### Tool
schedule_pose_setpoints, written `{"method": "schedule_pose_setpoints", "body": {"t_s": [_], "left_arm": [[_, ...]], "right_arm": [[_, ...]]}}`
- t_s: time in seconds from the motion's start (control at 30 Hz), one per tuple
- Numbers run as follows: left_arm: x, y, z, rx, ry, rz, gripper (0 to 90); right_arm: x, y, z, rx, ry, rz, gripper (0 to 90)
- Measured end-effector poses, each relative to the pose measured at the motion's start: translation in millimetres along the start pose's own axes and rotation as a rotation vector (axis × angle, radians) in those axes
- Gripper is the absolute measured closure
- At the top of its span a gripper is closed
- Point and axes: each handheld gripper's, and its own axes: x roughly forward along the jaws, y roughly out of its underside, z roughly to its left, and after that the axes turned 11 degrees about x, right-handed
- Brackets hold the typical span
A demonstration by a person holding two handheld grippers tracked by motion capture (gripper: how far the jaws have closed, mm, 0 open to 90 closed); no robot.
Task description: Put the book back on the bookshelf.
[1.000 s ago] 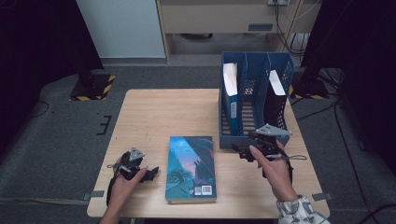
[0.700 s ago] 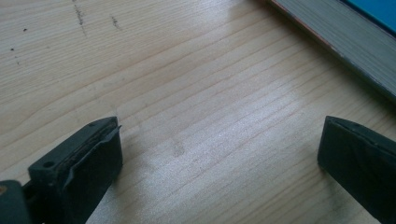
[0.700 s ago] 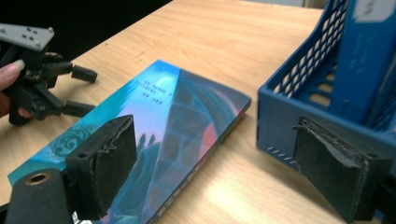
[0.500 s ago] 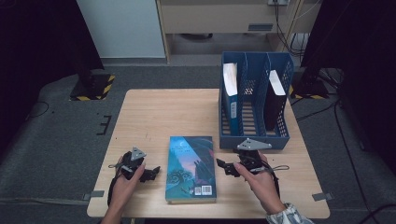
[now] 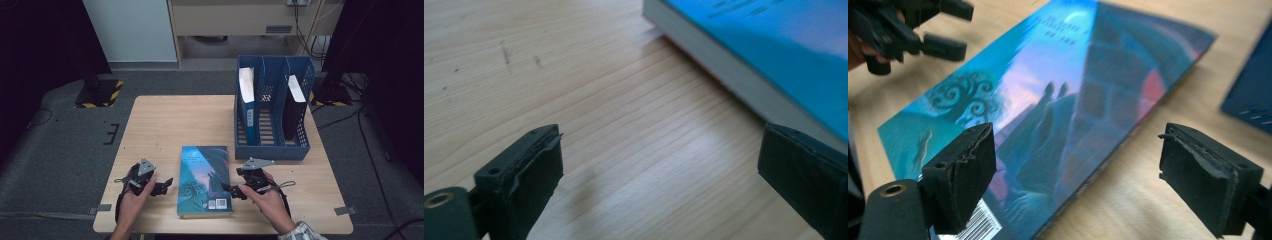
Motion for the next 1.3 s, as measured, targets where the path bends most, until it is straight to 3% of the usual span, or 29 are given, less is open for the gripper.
{"method": "schedule_pose_setpoints", "body": {"t_s": [0.1,0.2,0.47,0.57,0.73,0.83,1.03,1.13,1.3], "left_arm": [[-4.2,-3.2,-7.4,-0.004,0.028,-0.035,4.8],[-4.6,-5.6,-13.4,-0.037,0.072,-0.059,5.4],[1.2,-22.3,-41.2,0.035,0.125,-0.035,8.3],[7.7,-25.5,-46.4,0.031,0.137,-0.019,9.8],[14.8,-28.8,-45.2,0.002,0.180,-0.024,15.4],[20.1,-29.8,-44.6,-0.018,0.228,-0.025,17.0],[26.2,-29.5,-38.6,-0.060,0.258,-0.022,16.2],[28.0,-29.6,-36.0,-0.067,0.268,-0.021,16.0],[30.7,-30.3,-32.4,-0.071,0.283,-0.019,15.9]], "right_arm": [[6.2,2.8,3.1,-0.010,-0.017,0.033,14.7],[11.5,5.8,5.8,-0.023,-0.027,0.058,14.8],[23.8,13.9,10.6,-0.048,-0.025,0.118,12.9],[24.6,14.1,8.0,-0.043,-0.023,0.120,13.1],[26.6,15.8,7.3,-0.032,-0.027,0.148,11.2],[27.3,15.8,4.8,-0.021,-0.041,0.155,11.3],[28.5,16.4,2.0,0.008,-0.059,0.161,11.1],[30.2,17.6,-0.7,0.044,-0.078,0.171,10.6],[31.9,17.0,-4.5,0.061,-0.100,0.183,10.2]]}}
